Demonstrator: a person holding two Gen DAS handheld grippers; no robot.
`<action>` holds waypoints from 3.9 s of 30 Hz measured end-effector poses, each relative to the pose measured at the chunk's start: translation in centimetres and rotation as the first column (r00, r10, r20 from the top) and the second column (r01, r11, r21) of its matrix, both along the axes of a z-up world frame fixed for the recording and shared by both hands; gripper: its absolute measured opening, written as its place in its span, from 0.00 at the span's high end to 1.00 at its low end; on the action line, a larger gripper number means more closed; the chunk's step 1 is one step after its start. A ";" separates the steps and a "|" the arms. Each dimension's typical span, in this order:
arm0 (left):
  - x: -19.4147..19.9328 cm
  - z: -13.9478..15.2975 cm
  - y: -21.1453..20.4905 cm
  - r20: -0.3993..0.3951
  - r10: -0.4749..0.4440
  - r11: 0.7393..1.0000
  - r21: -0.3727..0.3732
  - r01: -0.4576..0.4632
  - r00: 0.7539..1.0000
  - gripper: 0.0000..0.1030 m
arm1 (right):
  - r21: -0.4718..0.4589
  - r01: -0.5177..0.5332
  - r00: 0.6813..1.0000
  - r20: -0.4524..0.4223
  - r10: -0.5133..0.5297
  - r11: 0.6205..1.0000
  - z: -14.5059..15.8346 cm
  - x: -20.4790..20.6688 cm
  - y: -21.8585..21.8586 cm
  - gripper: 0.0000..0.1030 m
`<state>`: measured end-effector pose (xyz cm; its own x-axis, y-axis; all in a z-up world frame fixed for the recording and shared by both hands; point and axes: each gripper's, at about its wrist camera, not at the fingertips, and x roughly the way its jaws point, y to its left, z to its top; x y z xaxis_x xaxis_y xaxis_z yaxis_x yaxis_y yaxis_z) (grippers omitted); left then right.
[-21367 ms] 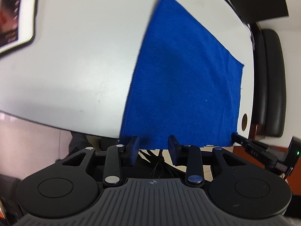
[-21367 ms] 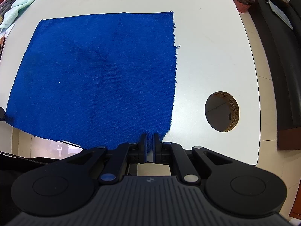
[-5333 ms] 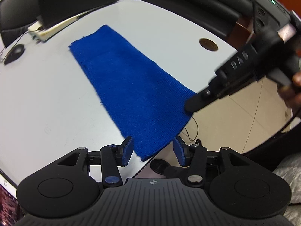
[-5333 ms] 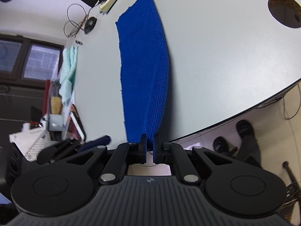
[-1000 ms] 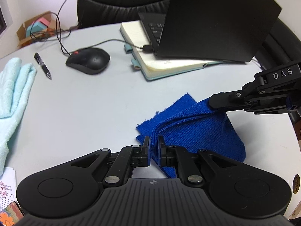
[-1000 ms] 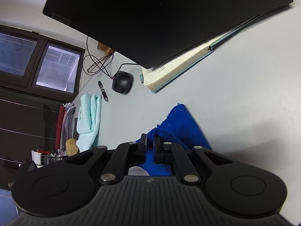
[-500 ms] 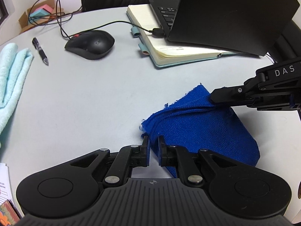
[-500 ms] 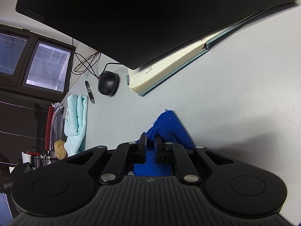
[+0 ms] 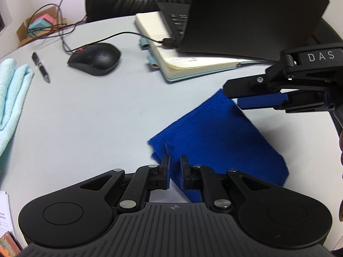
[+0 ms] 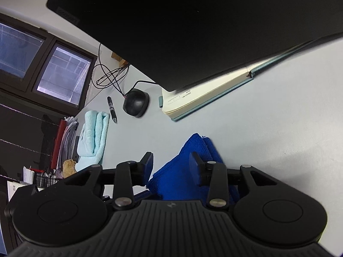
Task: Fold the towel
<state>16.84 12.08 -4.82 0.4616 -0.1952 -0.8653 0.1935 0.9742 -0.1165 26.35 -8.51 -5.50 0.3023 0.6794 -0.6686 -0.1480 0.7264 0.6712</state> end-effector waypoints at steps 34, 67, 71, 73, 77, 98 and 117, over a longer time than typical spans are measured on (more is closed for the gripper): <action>-6.2 5.2 0.0 0.073 0.145 0.988 -0.055 -0.141 0.987 0.66 | -0.103 0.037 0.996 0.090 -0.028 0.994 5.6 -6.0 -5.4 0.62; -15.4 6.1 -0.1 0.039 0.263 0.962 -0.084 -0.259 0.964 0.61 | -0.239 -0.036 0.987 0.146 0.072 0.970 6.2 -17.7 -6.8 0.62; -15.9 5.9 0.2 0.026 0.273 0.958 -0.093 -0.270 0.962 0.60 | -0.261 -0.042 0.984 0.154 0.085 0.964 6.1 -18.5 -6.4 0.62; -16.0 5.9 0.3 0.024 0.276 0.958 -0.095 -0.272 0.961 0.58 | -0.272 -0.044 0.983 0.158 0.090 0.961 6.1 -18.8 -6.2 0.62; -16.2 5.9 0.5 0.024 0.275 0.958 -0.092 -0.272 0.961 0.56 | -0.290 -0.045 0.981 0.167 0.096 0.956 6.2 -19.3 -5.8 0.62; -17.3 5.9 0.7 0.030 0.273 0.962 -0.039 -0.271 0.962 0.31 | -0.408 -0.015 0.960 0.249 0.127 0.913 6.6 -21.2 -4.5 0.42; -17.4 5.8 -0.4 0.029 0.261 0.964 0.046 -0.262 0.965 0.13 | -0.461 -0.002 0.952 0.270 0.142 0.888 6.4 -21.4 -4.4 0.28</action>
<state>-0.55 11.67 0.97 0.5108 -0.0228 -0.8594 -0.0664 0.9956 -0.0659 4.92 -12.94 0.94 0.4905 0.3532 -0.7966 -0.3474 0.9177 0.1929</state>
